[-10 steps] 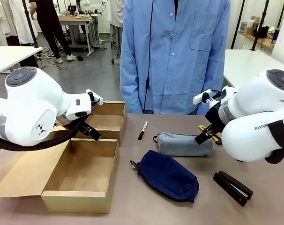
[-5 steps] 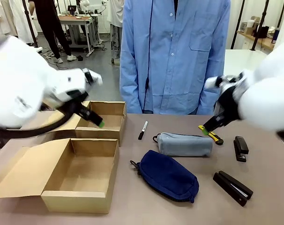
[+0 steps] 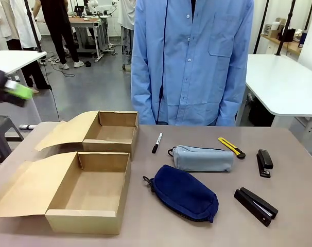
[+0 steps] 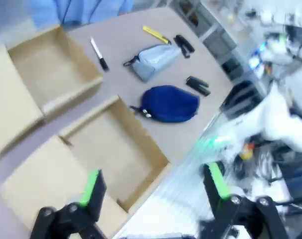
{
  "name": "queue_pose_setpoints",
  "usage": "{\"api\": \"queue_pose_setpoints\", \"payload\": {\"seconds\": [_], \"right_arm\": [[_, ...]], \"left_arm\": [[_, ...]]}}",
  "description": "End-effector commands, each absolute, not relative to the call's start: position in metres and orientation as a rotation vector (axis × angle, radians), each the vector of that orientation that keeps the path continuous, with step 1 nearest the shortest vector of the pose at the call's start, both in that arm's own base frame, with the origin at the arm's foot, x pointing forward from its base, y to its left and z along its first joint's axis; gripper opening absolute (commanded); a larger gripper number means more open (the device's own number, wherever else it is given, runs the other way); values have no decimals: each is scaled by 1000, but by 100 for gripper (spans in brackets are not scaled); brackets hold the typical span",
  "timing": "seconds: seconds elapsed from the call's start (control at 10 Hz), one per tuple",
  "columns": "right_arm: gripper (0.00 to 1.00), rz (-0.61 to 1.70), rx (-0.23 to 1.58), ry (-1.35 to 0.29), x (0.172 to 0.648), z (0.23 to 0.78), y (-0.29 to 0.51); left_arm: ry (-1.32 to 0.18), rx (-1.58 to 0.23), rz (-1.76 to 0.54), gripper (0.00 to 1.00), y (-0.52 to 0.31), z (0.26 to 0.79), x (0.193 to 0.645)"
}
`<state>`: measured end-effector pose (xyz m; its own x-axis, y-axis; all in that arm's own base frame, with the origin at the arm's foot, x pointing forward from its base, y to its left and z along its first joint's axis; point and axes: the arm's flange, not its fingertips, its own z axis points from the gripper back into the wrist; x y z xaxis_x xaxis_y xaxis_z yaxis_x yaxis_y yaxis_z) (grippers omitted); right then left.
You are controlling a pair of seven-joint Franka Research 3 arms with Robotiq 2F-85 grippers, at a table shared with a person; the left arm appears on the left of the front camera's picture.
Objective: Place items inside the box.
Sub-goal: Pick up a Pencil pouch or Stapler and place it inside the Mailer Box closest to the robot.
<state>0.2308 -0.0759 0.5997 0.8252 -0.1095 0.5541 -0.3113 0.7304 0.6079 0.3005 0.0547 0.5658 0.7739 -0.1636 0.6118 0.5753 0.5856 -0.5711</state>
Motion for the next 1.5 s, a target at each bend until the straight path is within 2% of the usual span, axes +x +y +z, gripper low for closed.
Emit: {"api": "queue_pose_setpoints", "payload": {"seconds": [0.0, 0.1, 0.2, 0.3, 0.4, 0.5, 1.2, 1.4], "right_arm": [[100, -108, 947, -683, 234, 543, -151], [100, -165, 1065, -668, 233, 509, -188], [100, -313, 1127, -644, 235, 465, -224], [100, -374, 1163, -644, 234, 450, -235], [100, -613, 1113, -648, 236, 426, -249], [100, -356, 1080, -639, 216, 479, -249], [100, -368, 1075, -610, 217, 485, -245], [100, -242, 862, -584, 250, 499, -185]], "left_arm": [[-639, -1257, -7, 100, 146, 519, 345], [-707, -1398, 185, 100, 182, 484, 348], [-734, -1462, 351, 100, 207, 446, 349], [-728, -1490, 404, 100, 217, 434, 350], [-757, -1484, 500, 100, 222, 417, 351], [-633, -1268, 176, 100, 232, 434, 321], [-633, -1268, 176, 100, 232, 434, 321], [-633, -1268, 176, 100, 232, 434, 321]]}}
